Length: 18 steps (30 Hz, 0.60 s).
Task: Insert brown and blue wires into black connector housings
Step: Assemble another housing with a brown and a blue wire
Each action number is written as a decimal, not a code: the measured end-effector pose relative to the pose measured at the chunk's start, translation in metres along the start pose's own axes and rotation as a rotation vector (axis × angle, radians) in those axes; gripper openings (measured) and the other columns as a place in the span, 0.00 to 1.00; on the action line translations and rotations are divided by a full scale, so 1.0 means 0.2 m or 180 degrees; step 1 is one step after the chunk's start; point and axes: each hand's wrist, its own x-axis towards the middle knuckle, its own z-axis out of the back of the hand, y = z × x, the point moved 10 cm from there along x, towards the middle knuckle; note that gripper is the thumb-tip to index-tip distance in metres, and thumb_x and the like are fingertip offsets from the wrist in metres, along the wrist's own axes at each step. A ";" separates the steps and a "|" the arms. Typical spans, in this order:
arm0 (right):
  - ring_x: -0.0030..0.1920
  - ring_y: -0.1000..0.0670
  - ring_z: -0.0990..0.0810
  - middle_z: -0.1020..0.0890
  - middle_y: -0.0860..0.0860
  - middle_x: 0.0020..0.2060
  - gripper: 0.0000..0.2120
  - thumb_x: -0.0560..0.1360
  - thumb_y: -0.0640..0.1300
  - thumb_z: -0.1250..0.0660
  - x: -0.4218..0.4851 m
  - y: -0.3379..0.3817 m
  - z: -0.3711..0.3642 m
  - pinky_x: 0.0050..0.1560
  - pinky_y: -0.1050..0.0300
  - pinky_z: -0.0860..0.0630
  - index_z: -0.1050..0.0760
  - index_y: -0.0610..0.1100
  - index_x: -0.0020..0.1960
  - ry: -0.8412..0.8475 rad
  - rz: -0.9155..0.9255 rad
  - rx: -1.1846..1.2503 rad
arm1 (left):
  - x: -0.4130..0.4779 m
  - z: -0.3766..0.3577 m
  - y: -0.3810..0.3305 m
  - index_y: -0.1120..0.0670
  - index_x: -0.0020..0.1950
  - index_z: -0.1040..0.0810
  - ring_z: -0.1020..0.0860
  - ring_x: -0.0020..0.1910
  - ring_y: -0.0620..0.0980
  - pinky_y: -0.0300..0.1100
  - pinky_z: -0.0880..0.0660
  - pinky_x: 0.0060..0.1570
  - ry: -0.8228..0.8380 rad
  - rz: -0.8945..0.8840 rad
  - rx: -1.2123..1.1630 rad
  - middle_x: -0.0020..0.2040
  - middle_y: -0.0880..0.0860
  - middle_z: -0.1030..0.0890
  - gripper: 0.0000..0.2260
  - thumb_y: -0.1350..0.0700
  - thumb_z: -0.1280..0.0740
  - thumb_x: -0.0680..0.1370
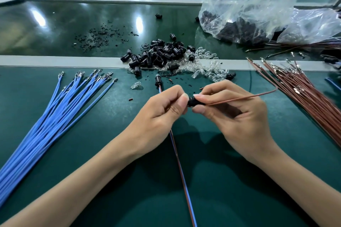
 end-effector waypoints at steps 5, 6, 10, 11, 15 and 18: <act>0.42 0.55 0.22 0.21 0.46 0.42 0.11 0.68 0.35 0.29 0.00 -0.02 -0.01 0.46 0.65 0.24 0.22 0.44 0.49 0.0089 -0.0203 0.0384 | 0.01 0.00 -0.02 0.54 0.38 0.33 0.37 0.32 0.41 0.32 0.38 0.35 0.0022 -0.0110 -0.0072 0.32 0.43 0.32 0.11 0.56 0.44 0.80; 0.42 0.55 0.22 0.21 0.46 0.42 0.11 0.68 0.35 0.29 0.01 -0.02 -0.01 0.46 0.63 0.23 0.22 0.44 0.48 0.0096 -0.0220 0.0412 | 0.00 0.00 -0.02 0.54 0.37 0.32 0.36 0.32 0.41 0.32 0.38 0.35 0.0009 -0.0115 -0.0064 0.32 0.43 0.31 0.11 0.56 0.44 0.80; 0.42 0.54 0.21 0.21 0.49 0.42 0.09 0.67 0.37 0.29 0.01 -0.03 -0.02 0.47 0.59 0.21 0.21 0.45 0.47 0.0091 -0.0287 0.0494 | 0.00 0.02 -0.02 0.51 0.36 0.32 0.35 0.32 0.41 0.33 0.37 0.35 -0.0131 -0.0128 -0.0015 0.32 0.42 0.31 0.12 0.56 0.44 0.80; 0.43 0.54 0.21 0.21 0.50 0.42 0.09 0.67 0.38 0.28 0.01 -0.04 -0.02 0.47 0.58 0.20 0.21 0.45 0.47 0.0080 -0.0312 0.0517 | -0.01 0.03 -0.03 0.50 0.36 0.32 0.35 0.32 0.41 0.33 0.37 0.35 -0.0169 -0.0123 -0.0019 0.32 0.42 0.31 0.12 0.56 0.44 0.80; 0.42 0.53 0.20 0.20 0.55 0.41 0.06 0.66 0.40 0.28 0.00 -0.08 -0.02 0.48 0.54 0.19 0.18 0.43 0.43 0.0064 -0.0560 0.0782 | -0.02 0.03 -0.03 0.50 0.36 0.31 0.35 0.32 0.43 0.37 0.37 0.34 -0.0241 -0.0130 0.0069 0.32 0.45 0.31 0.12 0.55 0.43 0.80; 0.40 0.52 0.19 0.19 0.53 0.40 0.07 0.64 0.40 0.26 0.00 -0.13 -0.02 0.47 0.57 0.19 0.17 0.42 0.42 0.0087 -0.0855 0.1163 | -0.02 0.03 -0.03 0.52 0.37 0.30 0.34 0.33 0.43 0.37 0.36 0.35 -0.0234 -0.0129 0.0035 0.32 0.44 0.31 0.12 0.55 0.43 0.80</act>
